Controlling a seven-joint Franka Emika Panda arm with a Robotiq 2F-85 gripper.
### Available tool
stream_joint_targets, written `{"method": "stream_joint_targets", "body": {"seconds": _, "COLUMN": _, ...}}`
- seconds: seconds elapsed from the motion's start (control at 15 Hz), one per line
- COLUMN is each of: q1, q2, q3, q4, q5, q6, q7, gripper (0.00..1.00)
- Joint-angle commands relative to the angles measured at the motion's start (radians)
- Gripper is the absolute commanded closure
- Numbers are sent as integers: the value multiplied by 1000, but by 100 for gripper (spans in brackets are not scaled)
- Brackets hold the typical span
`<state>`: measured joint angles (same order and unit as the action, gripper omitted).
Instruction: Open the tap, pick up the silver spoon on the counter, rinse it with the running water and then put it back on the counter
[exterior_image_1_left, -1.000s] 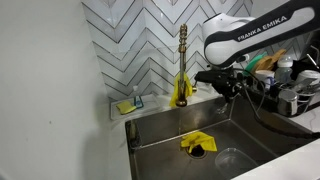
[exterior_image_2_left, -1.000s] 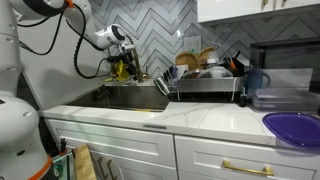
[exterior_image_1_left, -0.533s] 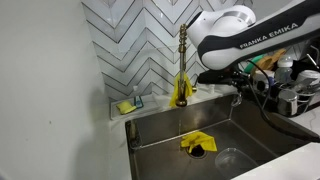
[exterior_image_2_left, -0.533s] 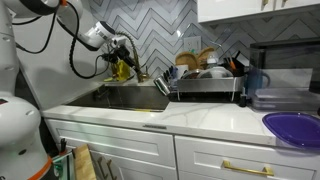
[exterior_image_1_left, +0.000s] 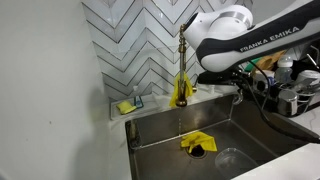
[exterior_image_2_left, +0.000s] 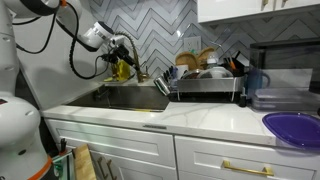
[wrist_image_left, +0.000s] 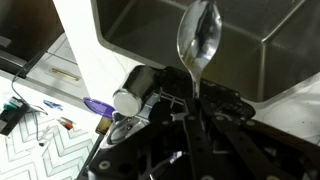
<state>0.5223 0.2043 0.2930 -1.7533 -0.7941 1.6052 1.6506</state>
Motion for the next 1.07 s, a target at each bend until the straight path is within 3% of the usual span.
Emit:
{"method": "stream_joint_targets", "body": {"seconds": 0.0, "q1": -17, "q2": 4, "q3": 20, "q4": 5, "q5": -3, "q6": -6, "q7": 1, "gripper": 93}}
{"method": "stream_joint_targets", "body": {"seconds": 0.13, "q1": -25, "q2": -10, "q3": 15, "q4": -7, "q5": 6, "q6": -5, "q7": 10, "gripper": 98}}
{"method": "stream_joint_targets", "body": {"seconds": 0.53, "q1": -99, "q2": -182, "q3": 10, "q4": -172, "q5": 85, "q6": 49, "q7": 16, "gripper": 98}}
{"method": "stream_joint_targets", "body": {"seconds": 0.87, "q1": -169, "q2": -384, "q3": -6, "q4": -405, "q5": 33, "q6": 266, "q7": 10, "gripper": 98}}
{"method": "stream_joint_targets", "body": {"seconds": 0.93, "q1": -162, "q2": -270, "q3": 21, "q4": -264, "q5": 52, "q6": 159, "q7": -2, "gripper": 93}}
{"method": "stream_joint_targets", "body": {"seconds": 1.0, "q1": -177, "q2": -306, "q3": 20, "q4": -306, "q5": 48, "q6": 199, "q7": -2, "gripper": 93}}
